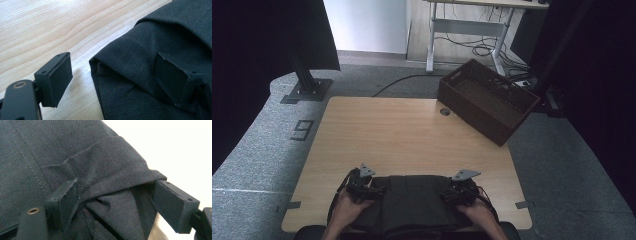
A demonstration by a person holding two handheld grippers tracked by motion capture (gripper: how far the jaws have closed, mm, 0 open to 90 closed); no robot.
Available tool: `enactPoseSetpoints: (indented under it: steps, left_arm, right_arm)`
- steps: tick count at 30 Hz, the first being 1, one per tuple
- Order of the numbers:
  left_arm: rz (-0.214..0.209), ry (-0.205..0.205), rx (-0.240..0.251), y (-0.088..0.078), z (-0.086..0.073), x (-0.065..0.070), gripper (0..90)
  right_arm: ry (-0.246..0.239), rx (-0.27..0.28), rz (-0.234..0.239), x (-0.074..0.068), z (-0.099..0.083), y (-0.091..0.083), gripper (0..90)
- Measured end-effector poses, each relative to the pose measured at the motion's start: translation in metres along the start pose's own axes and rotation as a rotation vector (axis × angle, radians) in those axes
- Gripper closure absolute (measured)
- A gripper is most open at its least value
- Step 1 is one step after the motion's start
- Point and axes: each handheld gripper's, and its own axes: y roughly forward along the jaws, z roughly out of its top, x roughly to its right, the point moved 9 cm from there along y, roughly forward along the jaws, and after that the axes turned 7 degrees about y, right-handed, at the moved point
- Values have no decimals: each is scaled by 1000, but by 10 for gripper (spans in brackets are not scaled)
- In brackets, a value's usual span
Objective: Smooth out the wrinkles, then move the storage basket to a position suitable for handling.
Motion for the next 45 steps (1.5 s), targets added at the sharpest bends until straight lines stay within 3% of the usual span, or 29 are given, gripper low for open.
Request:
enactPoseSetpoints:
  steps: [13,19,25,33,45]
  left_arm:
    - [1,14,10,-4,-2,4,153]
    - [-33,10,35,-7,-1,3,138]
    - [-23,12,66,-12,1,1,110]
    - [-14,20,106,-17,3,-4,13]
    - [17,3,137,-23,-3,-21,0]
  right_arm:
    - [-3,-24,19,-3,-3,-4,207]
    - [-14,-52,48,-3,0,-8,170]
    - [-26,-64,73,0,4,-11,129]
    - [-51,-40,46,9,19,-20,0]
    - [-44,-5,2,28,38,-30,0]
